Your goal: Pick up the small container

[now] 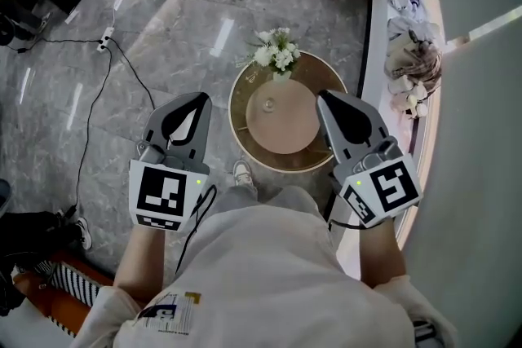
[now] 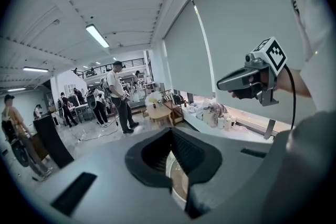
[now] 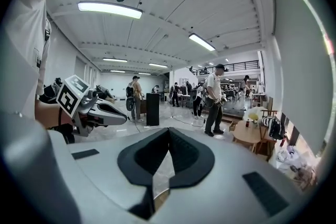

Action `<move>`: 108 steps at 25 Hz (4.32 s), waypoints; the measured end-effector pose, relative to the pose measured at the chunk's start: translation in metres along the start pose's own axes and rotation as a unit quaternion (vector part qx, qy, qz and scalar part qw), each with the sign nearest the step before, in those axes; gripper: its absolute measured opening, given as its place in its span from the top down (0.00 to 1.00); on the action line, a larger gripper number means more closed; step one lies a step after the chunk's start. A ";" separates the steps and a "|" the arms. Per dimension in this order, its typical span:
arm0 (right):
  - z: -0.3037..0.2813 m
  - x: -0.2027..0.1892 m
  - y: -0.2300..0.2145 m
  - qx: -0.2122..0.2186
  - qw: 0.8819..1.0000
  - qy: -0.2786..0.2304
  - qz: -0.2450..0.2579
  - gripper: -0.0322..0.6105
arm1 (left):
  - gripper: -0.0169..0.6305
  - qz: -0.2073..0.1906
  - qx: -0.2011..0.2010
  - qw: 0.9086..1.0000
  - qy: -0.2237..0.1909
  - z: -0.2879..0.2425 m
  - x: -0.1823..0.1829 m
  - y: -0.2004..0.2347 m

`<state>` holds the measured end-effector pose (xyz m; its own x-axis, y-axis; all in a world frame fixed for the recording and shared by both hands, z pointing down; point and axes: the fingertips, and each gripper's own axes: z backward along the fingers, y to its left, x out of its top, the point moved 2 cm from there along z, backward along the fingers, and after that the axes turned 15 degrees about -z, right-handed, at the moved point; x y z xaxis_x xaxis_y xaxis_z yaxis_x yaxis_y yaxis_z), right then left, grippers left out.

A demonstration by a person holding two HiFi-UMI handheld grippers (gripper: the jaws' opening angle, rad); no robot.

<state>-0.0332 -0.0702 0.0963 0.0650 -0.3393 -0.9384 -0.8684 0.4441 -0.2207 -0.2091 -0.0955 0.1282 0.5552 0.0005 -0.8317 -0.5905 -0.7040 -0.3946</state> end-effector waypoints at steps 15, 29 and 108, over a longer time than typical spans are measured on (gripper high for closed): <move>-0.002 0.002 -0.044 0.034 0.999 0.010 0.003 0.94 | 0.96 -0.003 0.018 1.000 -0.009 -0.023 0.030 -0.023; -0.012 -0.023 -0.084 0.030 0.999 0.024 -0.016 0.94 | 0.96 -0.049 -0.020 0.998 -0.046 -0.078 0.043 -0.039; -0.244 -0.531 -0.241 0.038 0.971 0.199 -0.129 0.94 | 0.41 -0.003 -0.236 0.972 0.003 -0.486 -0.455 -0.349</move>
<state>0.0210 -0.1995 0.7127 0.0671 -0.7336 -0.6762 -0.8091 0.3566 -0.4672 0.0292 -0.1951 0.8341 0.5622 0.0018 -0.8270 -0.2541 -0.9513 -0.1747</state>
